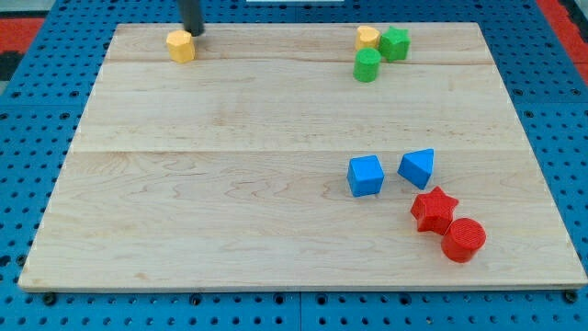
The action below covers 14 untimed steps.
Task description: Push the yellow hexagon into the green circle
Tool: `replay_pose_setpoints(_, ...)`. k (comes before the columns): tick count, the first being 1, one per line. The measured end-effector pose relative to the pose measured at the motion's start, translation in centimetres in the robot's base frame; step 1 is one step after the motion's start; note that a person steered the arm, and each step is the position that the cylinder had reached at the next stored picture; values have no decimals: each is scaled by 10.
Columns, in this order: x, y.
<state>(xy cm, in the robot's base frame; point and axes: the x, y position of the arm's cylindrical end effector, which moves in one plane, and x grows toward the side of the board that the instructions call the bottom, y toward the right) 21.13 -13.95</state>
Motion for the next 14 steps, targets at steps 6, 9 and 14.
replay_pose_setpoints(6, 29, 5)
replay_pose_setpoints(9, 60, 120)
replay_pose_setpoints(14, 115, 194)
